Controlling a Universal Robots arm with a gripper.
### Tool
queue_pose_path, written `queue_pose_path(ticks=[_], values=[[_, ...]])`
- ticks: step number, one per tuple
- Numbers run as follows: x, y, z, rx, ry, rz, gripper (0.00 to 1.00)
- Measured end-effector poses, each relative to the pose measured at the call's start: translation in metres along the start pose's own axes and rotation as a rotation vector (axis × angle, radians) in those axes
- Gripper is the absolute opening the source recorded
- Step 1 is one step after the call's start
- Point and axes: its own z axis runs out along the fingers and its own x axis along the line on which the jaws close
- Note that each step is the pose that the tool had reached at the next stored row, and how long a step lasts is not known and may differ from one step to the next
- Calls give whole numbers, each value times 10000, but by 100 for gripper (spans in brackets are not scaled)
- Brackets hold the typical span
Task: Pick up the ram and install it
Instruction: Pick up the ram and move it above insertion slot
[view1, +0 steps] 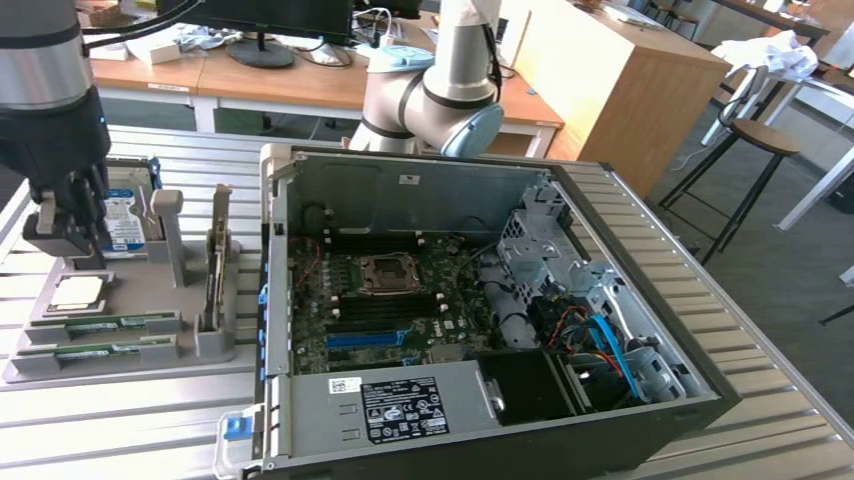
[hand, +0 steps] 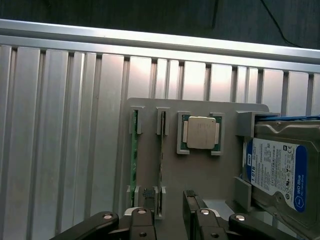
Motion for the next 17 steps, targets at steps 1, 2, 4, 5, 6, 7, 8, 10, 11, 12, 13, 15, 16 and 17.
queue_pose_path(ticks=[1, 2, 4, 5, 6, 7, 8, 10, 11, 12, 13, 15, 16, 17], values=[[0, 0, 12, 0, 0, 0, 36], [1, -1, 25, 0, 0, 0, 36], [2, -1, 51, 0, 0, 0, 36], [3, -1, 67, 1, 0, 0, 36], [4, -1, 83, 0, 0, 0, 36], [4, -2, 100, 1, 0, 0, 36], [5, -2, 117, 0, 0, 0, 36], [6, -2, 152, 0, 0, 0, 36], [7, -3, 169, -1, 0, 0, 36], [8, -3, 187, -1, 0, 0, 36], [9, -3, 204, 0, 0, 0, 36], [10, -4, 240, 0, 0, 1, 36], [11, -4, 258, 1, 0, 0, 36], [11, -5, 272, 0, 0, 0, 36]])
